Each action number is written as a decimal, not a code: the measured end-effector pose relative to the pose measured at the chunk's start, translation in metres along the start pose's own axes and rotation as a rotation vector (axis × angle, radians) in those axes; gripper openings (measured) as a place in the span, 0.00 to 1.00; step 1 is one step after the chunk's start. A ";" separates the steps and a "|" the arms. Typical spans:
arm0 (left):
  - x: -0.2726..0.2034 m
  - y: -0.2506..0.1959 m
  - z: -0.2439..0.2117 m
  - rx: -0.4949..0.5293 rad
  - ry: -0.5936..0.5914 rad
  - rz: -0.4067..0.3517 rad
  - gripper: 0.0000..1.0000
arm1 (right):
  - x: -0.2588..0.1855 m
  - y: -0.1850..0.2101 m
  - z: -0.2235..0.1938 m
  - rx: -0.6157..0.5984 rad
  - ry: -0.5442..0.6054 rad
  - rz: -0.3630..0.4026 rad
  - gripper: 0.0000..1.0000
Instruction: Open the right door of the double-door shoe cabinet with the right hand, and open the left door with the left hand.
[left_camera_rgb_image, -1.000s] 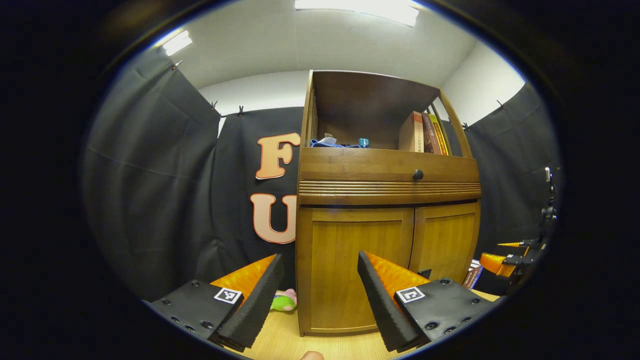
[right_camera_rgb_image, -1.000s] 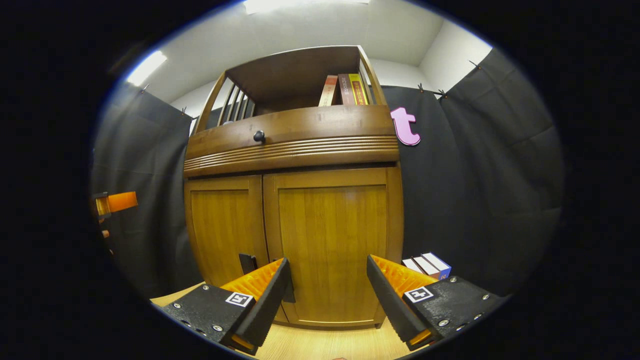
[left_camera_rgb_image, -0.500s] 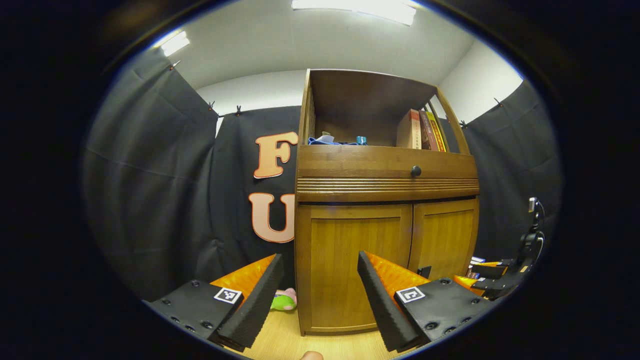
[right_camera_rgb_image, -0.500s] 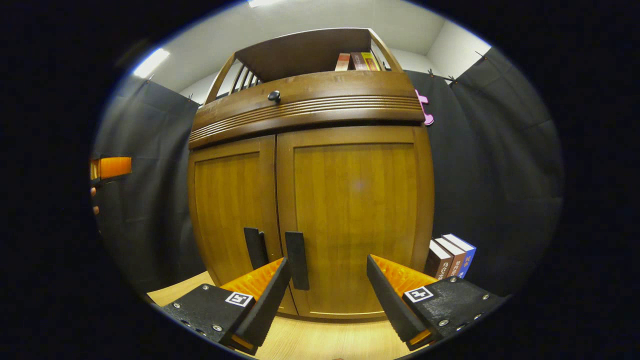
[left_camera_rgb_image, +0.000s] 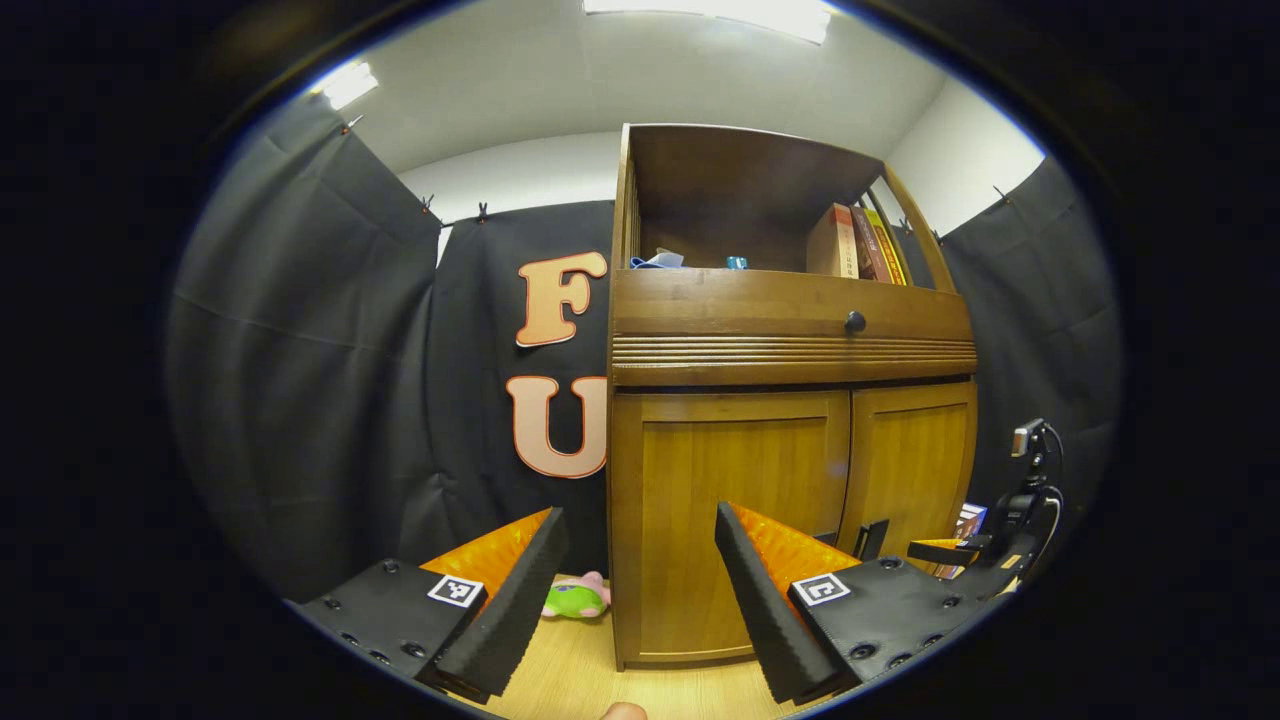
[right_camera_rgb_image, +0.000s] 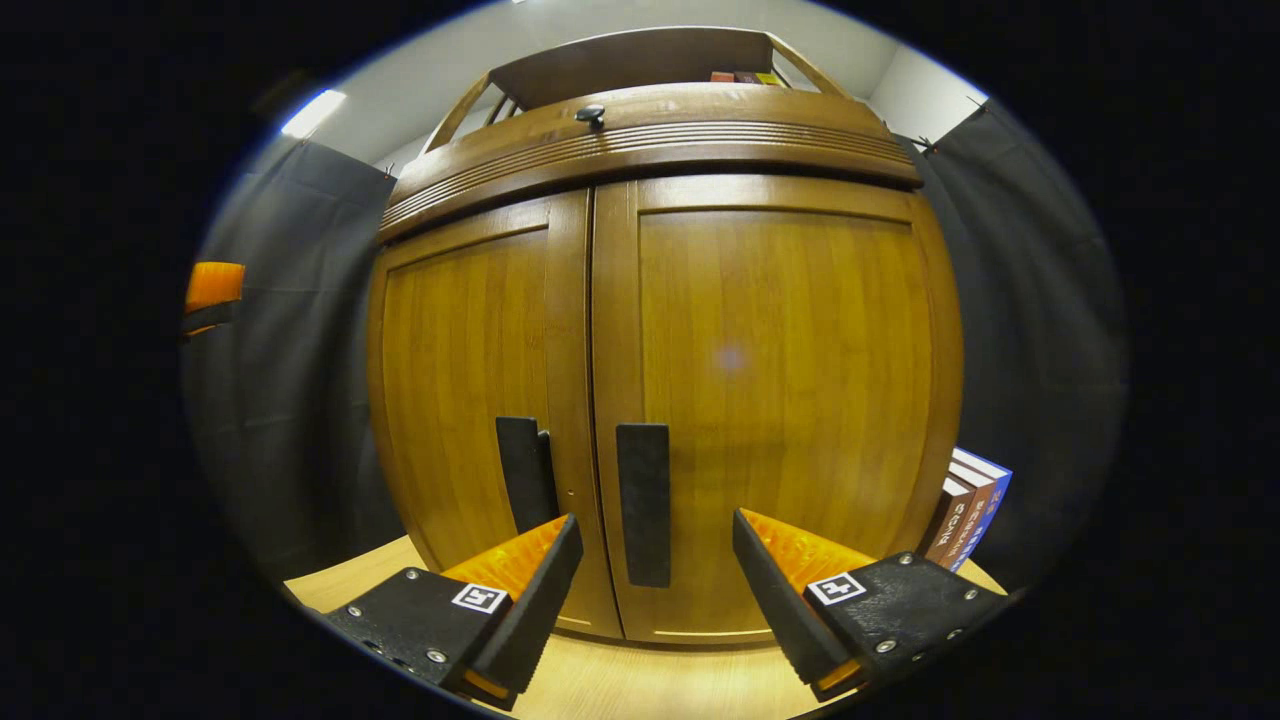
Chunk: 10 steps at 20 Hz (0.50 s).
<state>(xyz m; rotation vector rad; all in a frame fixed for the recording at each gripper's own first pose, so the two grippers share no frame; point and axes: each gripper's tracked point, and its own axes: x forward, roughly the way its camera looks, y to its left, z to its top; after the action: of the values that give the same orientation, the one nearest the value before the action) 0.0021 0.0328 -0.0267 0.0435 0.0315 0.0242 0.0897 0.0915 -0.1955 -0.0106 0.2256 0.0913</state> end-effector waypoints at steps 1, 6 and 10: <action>0.002 0.002 -0.002 0.002 0.001 0.001 0.98 | 0.005 0.002 -0.001 0.006 0.001 -0.004 1.00; 0.010 0.009 -0.011 -0.004 0.009 -0.004 0.96 | 0.032 0.001 -0.004 0.035 0.010 -0.030 0.80; 0.014 0.018 -0.014 0.004 0.006 0.005 0.99 | 0.045 -0.001 -0.006 0.054 0.017 -0.039 0.61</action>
<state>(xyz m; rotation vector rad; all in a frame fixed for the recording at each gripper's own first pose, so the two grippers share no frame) 0.0148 0.0512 -0.0406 0.0479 0.0379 0.0289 0.1325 0.0940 -0.2115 0.0382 0.2447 0.0458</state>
